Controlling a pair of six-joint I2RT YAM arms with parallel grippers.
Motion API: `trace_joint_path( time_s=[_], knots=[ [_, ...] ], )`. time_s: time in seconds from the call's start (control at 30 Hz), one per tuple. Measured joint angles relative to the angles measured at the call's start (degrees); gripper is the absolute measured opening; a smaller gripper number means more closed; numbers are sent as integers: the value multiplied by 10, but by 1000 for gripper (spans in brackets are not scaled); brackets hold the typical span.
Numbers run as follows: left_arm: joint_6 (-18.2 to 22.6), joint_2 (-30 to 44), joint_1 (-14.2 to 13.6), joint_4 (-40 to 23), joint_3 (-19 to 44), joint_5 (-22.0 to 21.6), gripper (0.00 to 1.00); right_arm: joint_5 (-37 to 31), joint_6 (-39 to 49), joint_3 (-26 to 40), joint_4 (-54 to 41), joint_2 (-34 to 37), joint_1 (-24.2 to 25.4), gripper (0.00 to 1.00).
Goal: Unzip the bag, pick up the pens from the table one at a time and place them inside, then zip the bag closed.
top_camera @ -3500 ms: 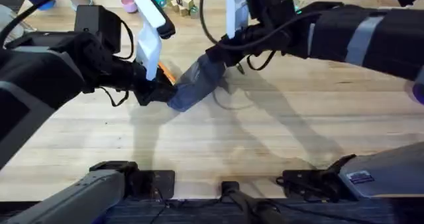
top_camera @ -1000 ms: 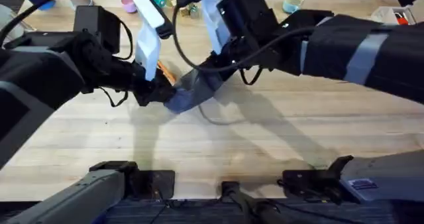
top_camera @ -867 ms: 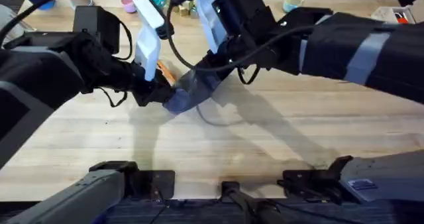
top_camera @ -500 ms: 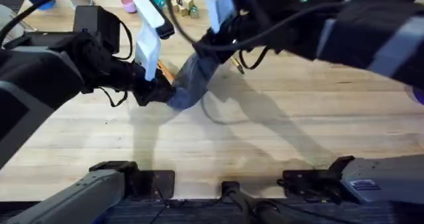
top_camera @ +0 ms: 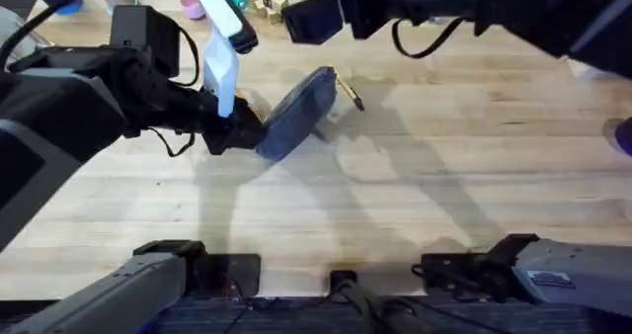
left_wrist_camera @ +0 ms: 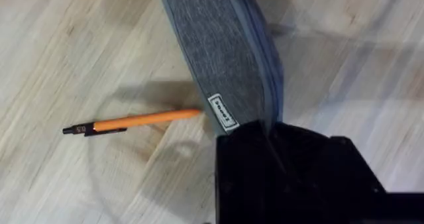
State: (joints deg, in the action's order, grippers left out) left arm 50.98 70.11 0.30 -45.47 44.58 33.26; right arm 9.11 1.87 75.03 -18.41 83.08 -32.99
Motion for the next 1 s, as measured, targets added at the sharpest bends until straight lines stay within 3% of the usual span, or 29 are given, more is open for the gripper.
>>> trace_joint_path(
  time_s=[0.53, 0.73, 1.0],
  knots=[
    [0, 0, 0, 0, 0, 0, 42, 5, 2, 1, -30, 0, 20, 997],
    [0, 0, 0, 0, 0, 0, 42, 8, 3, 1, -42, 26, 48, 997],
    [0, 0, 0, 0, 0, 0, 43, 61, 127, 1, -121, 34, 93, 996]
  ],
)
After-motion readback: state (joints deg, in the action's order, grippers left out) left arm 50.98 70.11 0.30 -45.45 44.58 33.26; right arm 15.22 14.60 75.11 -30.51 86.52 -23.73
